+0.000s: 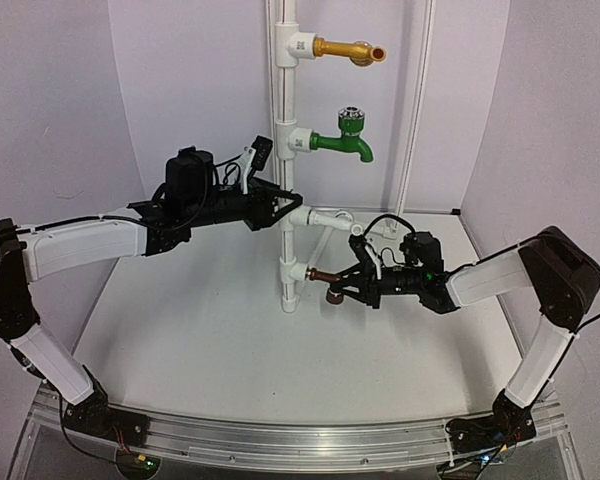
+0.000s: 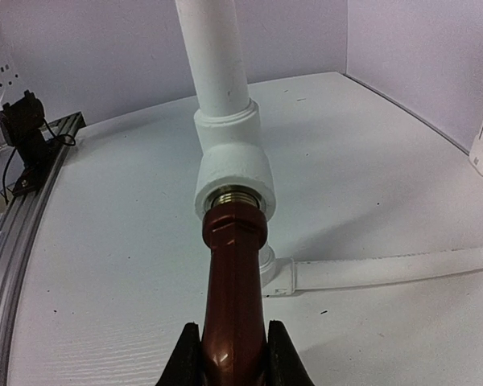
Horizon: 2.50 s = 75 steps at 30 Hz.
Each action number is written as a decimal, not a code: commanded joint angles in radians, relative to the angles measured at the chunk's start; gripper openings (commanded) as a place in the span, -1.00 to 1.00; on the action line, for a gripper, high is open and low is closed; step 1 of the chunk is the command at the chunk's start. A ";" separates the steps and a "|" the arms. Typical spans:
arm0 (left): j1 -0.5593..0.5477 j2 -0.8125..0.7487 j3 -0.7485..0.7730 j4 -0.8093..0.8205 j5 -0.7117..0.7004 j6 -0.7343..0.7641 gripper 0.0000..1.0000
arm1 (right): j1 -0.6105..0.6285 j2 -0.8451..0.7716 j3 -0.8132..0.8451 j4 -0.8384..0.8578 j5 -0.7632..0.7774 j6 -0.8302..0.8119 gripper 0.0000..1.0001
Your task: Install the water faucets
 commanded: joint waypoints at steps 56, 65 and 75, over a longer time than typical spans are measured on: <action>-0.039 -0.088 -0.029 -0.067 0.078 -0.089 -1.00 | -0.019 0.330 0.362 0.139 -0.458 1.124 -1.00; -0.039 -0.090 -0.029 -0.066 0.075 -0.091 -1.00 | -0.018 0.328 0.371 0.135 -0.472 1.163 -0.83; -0.039 -0.089 -0.029 -0.063 0.073 -0.091 -1.00 | -0.040 0.332 0.365 0.135 -0.461 1.156 -0.22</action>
